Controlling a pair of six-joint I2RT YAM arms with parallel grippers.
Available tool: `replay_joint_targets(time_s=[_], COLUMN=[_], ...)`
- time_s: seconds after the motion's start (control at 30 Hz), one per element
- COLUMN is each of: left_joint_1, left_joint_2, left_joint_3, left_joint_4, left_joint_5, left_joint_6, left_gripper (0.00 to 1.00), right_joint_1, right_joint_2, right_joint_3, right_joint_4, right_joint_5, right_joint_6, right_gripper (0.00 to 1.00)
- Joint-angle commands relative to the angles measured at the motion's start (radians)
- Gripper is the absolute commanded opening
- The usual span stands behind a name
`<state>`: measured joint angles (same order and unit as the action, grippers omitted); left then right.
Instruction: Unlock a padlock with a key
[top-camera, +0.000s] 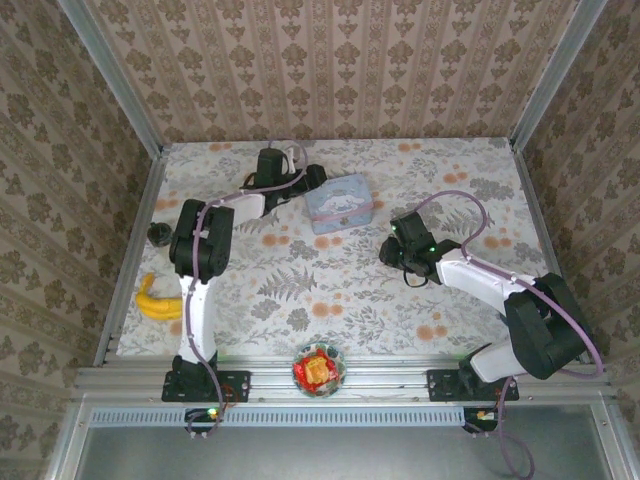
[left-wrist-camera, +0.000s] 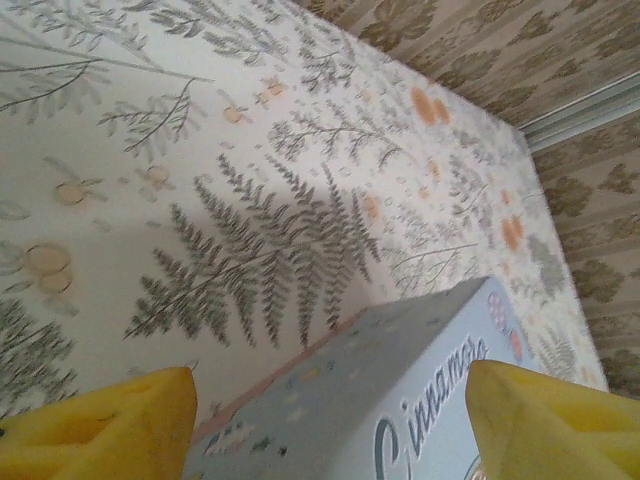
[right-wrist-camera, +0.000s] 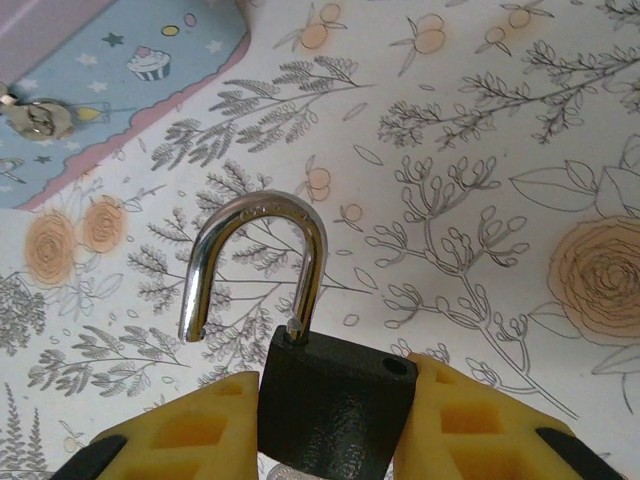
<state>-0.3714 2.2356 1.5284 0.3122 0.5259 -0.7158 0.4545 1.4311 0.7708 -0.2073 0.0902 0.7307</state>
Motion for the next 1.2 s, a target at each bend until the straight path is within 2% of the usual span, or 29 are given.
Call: replay_joint_targets(time_s=[0.0, 0.3, 0.5, 0.6, 0.77, 0.97, 1.17], left_joint_1=[0.005, -0.025, -0.018, 0.007, 0.057, 0.081, 0.087], left_joint_2=[0.045, 0.145, 0.128, 0.068, -0.086, -0.289, -0.467], left_joint_3=[0.079, 0.204, 0.188, 0.133, -0.005, -0.198, -0.403], left_joint_4=[0.103, 0.126, 0.152, 0.150, 0.143, 0.116, 0.105], left_joint_5=[0.088, 0.109, 0.071, 0.044, -0.010, -0.063, -0.090], left_joint_6=[-0.098, -0.182, -0.213, -0.196, -0.152, -0.091, -0.068], left_gripper=[0.72, 0.73, 0.76, 0.82, 1.00, 1.00, 1.00], right_joint_1=[0.006, 0.006, 0.006, 0.006, 0.006, 0.008, 0.030], right_joint_2=[-0.029, -0.078, -0.097, -0.097, -0.093, -0.055, 0.012], right_joint_3=[0.013, 0.001, 0.001, 0.012, 0.028, 0.059, 0.096], right_joint_4=[-0.054, -0.115, -0.132, -0.163, -0.200, -0.217, -0.239], right_joint_5=[0.030, 0.017, -0.011, -0.018, -0.067, -0.163, -0.191], right_joint_6=[-0.036, -0.079, -0.111, -0.132, -0.149, -0.143, -0.133], right_gripper=[0.00, 0.00, 0.00, 0.00, 0.00, 0.00, 0.00])
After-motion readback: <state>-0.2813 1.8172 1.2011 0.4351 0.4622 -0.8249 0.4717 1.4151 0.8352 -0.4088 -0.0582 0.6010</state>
